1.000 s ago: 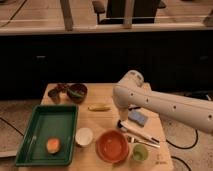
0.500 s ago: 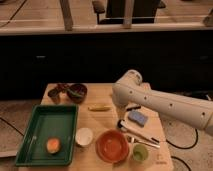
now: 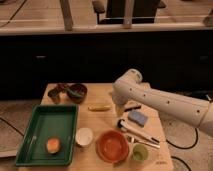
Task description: Place banana in table surface
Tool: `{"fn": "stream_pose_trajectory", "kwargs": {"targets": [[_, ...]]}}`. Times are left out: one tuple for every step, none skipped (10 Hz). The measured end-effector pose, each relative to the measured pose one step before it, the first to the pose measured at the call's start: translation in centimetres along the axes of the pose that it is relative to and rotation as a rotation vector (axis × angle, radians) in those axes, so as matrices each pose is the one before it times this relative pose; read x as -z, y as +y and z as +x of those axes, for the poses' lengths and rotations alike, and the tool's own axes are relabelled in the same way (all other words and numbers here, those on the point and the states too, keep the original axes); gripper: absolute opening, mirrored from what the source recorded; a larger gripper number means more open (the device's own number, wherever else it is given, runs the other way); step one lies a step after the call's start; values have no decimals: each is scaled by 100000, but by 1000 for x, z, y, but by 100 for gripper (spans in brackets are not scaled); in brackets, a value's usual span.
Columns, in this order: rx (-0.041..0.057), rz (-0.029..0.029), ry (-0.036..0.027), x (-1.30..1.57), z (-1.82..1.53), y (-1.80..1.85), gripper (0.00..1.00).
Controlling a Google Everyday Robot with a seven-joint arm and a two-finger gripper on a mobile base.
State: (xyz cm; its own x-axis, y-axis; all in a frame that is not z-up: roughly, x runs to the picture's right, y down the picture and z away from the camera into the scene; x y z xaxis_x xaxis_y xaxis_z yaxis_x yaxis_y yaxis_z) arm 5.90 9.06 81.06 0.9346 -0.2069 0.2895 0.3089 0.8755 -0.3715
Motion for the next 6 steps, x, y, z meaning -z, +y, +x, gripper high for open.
{"fn": "stream_pose_trajectory", "kwargs": {"targets": [[-437,-287,-903,-322,55,-52,80],[-293,173,-504,-418,363,-451,80],[-129,-241,-1079,-403,-87,-357,80],[-352,-331,-506,-334,140,-179,80],[-725,-121,-548,-277,270,-279,80],[-74,-304,-629,-282,-104,-121,80]]}}
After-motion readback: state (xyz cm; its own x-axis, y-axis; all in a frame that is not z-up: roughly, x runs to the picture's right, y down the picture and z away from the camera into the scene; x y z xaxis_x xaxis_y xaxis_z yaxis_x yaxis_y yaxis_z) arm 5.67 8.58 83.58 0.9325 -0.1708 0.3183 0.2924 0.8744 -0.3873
